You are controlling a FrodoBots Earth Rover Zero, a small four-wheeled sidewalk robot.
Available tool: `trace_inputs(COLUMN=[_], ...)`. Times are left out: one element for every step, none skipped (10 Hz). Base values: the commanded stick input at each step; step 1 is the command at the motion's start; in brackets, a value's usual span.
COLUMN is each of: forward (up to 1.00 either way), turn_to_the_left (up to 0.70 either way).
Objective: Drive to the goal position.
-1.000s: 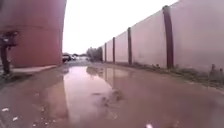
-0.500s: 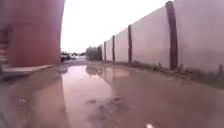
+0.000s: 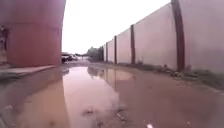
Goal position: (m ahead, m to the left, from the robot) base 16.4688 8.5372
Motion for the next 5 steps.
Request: trace_inputs(forward=[0.70, 0.70, 0.70, 0.70, 0.70], turn_to_the_left=[0.00, 0.00, 0.00, 0.00, 0.00])
